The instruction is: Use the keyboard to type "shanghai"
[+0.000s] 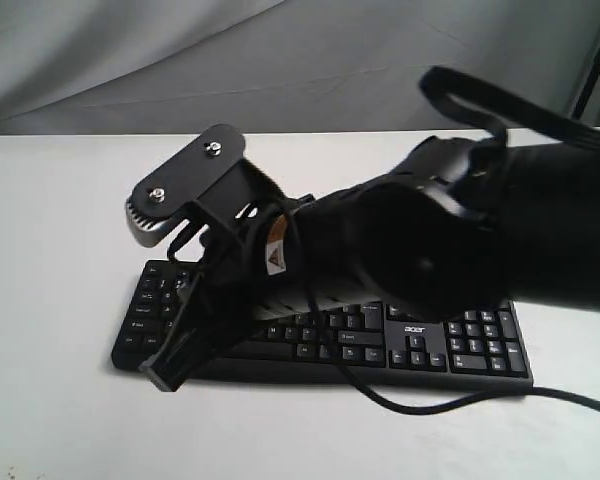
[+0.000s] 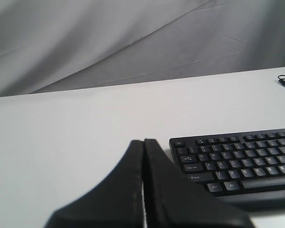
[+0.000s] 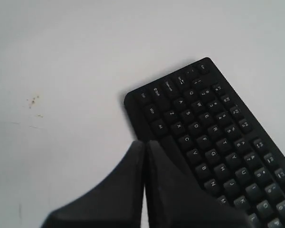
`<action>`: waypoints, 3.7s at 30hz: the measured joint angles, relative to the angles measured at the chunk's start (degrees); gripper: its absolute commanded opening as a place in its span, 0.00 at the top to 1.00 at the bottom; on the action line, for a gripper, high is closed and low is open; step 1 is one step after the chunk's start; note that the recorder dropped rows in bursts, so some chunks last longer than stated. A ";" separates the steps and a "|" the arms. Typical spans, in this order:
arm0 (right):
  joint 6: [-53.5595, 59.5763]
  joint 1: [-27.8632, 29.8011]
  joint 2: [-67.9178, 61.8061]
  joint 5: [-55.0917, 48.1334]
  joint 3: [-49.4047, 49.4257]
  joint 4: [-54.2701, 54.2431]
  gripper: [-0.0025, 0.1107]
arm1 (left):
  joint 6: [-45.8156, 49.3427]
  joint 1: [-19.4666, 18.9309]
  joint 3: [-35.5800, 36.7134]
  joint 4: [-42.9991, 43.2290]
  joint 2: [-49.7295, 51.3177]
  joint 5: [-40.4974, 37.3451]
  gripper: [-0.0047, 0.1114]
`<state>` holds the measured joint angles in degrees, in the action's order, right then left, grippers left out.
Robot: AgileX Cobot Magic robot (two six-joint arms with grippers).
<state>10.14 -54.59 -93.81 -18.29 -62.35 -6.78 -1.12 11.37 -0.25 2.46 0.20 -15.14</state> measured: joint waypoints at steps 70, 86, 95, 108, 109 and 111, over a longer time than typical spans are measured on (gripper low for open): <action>4.44 5.26 -36.23 -6.16 -29.84 2.78 0.98 | 0.00 0.00 0.00 0.00 0.00 0.00 0.96; 4.49 4.69 -36.17 -7.16 -29.96 3.09 0.98 | 0.00 0.00 0.00 0.00 0.00 0.00 0.96; 4.49 4.69 -31.13 -11.06 -28.94 4.02 0.98 | 0.00 0.00 0.00 0.00 0.00 0.00 0.96; 4.49 7.93 -24.15 -3.02 -13.17 3.18 0.98 | 0.00 0.00 0.00 0.00 0.00 0.00 0.96; 4.49 7.93 -24.15 -2.77 -13.17 3.18 0.98 | 0.00 0.00 0.00 0.00 0.00 0.00 0.96; 4.49 8.17 -24.15 -2.42 -13.17 3.04 0.98 | 0.00 0.00 0.00 0.00 0.00 0.00 0.96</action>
<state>14.62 -46.42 -117.96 -20.71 -75.52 -3.74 -1.12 11.37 -0.25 2.46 0.20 -15.14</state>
